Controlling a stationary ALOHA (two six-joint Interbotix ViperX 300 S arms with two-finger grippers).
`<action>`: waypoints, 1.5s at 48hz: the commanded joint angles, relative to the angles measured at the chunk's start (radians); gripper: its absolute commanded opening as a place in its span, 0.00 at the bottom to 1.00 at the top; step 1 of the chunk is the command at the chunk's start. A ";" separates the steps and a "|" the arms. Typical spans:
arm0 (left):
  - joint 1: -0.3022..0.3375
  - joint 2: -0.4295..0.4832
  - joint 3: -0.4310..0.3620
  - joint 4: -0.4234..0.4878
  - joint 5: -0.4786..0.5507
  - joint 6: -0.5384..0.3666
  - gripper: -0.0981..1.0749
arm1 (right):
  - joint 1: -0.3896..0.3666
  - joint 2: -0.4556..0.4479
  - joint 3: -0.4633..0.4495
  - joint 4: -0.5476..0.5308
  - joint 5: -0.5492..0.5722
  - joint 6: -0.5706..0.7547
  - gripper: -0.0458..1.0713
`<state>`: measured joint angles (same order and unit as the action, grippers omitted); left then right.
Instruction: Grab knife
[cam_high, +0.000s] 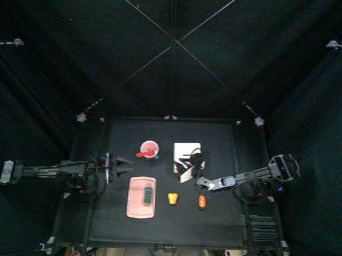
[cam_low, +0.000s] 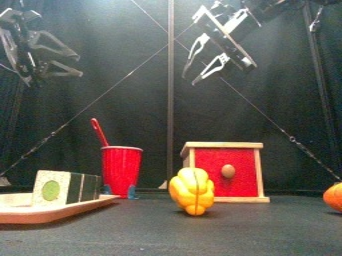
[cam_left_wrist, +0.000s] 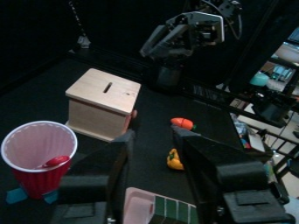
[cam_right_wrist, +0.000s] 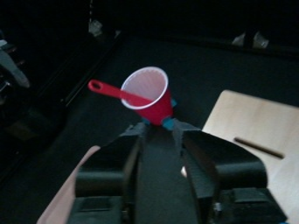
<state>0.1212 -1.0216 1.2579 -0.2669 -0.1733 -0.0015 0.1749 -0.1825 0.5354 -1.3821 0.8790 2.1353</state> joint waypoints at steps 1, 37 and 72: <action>0.000 0.011 -0.054 0.005 0.003 0.005 0.80 | -0.023 -0.080 0.044 -0.071 -0.003 0.002 0.59; 0.216 0.199 -0.489 0.149 0.588 -0.123 0.80 | 0.020 -0.494 0.403 -0.057 -0.032 0.005 0.34; 0.399 0.268 -0.621 0.130 1.037 -0.241 0.80 | 0.018 -0.472 0.396 -0.054 -0.031 0.003 0.33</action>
<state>0.5538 -0.7547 0.6427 -0.1917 0.8698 -0.3252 0.1948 -0.6504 0.9480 -1.4297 0.8452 2.1384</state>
